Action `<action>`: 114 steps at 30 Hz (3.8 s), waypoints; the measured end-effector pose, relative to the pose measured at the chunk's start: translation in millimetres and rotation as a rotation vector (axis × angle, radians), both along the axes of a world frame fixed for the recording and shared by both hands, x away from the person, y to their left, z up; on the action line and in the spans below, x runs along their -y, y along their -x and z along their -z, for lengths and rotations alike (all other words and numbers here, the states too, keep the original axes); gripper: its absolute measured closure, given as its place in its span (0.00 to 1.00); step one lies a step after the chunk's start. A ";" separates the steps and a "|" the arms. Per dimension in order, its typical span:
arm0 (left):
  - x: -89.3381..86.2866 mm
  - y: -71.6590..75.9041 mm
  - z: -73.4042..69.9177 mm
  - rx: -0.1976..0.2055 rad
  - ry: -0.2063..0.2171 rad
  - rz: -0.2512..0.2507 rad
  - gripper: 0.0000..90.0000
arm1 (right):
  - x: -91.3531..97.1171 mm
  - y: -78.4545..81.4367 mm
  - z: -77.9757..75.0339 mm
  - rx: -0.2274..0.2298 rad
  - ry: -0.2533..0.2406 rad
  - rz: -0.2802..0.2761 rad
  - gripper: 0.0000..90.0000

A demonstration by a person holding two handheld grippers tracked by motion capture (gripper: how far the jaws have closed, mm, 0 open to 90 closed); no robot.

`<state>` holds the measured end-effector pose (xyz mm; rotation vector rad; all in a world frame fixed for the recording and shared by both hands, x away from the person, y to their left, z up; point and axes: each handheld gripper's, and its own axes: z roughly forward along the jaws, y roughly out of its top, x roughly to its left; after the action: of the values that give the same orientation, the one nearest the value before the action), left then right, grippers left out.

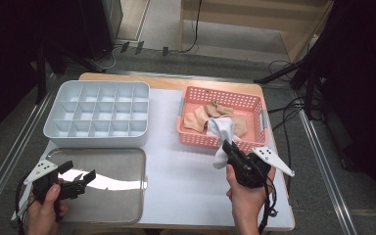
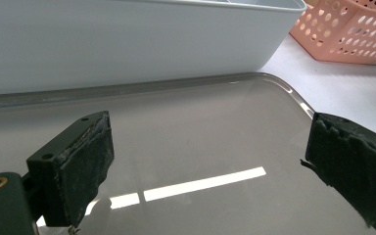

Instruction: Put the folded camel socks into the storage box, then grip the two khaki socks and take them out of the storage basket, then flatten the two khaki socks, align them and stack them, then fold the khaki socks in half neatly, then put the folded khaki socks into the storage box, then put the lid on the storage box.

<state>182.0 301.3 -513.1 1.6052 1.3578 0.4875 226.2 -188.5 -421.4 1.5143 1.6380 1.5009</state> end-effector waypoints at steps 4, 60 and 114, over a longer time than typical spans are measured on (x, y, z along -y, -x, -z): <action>0.6 -0.4 0.0 0.001 0.001 0.003 0.05 | 0.9 8.6 11.8 -0.010 0.003 -0.002 0.92; -1.5 -0.5 0.0 -0.002 0.027 0.002 0.05 | -2.9 -56.2 9.1 -0.087 0.135 0.024 0.36; -7.7 -0.3 1.6 -0.002 0.026 -0.006 0.06 | -35.7 -199.9 57.4 -0.642 0.299 0.101 0.20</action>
<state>182.3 309.0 -514.7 1.5811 1.3657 0.4706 426.0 -152.8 -478.8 1.9786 1.9723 0.6951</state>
